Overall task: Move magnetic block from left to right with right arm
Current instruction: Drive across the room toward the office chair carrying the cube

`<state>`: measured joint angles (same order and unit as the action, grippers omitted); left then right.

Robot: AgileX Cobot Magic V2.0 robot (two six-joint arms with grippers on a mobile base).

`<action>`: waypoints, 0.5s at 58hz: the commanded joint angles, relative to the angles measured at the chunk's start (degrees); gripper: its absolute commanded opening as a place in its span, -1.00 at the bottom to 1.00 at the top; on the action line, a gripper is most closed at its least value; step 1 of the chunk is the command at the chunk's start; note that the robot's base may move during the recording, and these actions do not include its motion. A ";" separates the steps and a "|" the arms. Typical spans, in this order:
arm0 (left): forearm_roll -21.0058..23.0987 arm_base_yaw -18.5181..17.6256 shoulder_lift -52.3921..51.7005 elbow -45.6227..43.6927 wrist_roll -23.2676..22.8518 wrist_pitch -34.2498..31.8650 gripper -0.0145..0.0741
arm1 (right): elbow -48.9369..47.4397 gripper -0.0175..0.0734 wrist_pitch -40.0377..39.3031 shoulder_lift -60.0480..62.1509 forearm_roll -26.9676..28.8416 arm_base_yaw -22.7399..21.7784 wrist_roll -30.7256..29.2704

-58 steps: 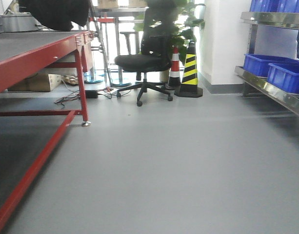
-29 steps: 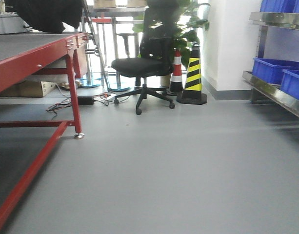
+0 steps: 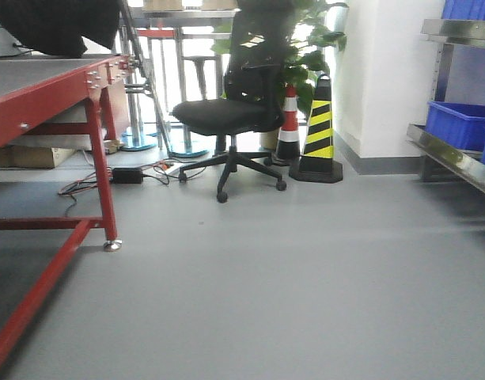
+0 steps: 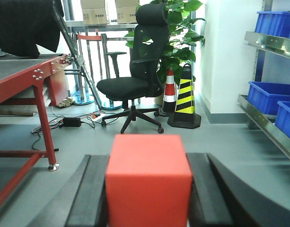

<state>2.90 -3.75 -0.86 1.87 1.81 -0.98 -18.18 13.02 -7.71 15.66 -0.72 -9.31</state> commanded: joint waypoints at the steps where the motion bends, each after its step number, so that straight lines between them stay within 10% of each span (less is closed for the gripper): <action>1: 0.40 -0.28 -0.44 0.51 -0.49 -4.67 -0.94 | -1.69 -0.03 -4.76 -0.57 0.37 -0.35 -0.20; 29: 0.40 -0.28 -0.44 0.51 -0.49 -4.67 -0.94 | -1.69 -0.03 -4.76 -0.57 0.37 -0.35 -0.20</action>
<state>2.90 -3.75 -0.86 1.87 1.81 -0.98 -18.18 13.02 -7.71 15.66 -0.72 -9.31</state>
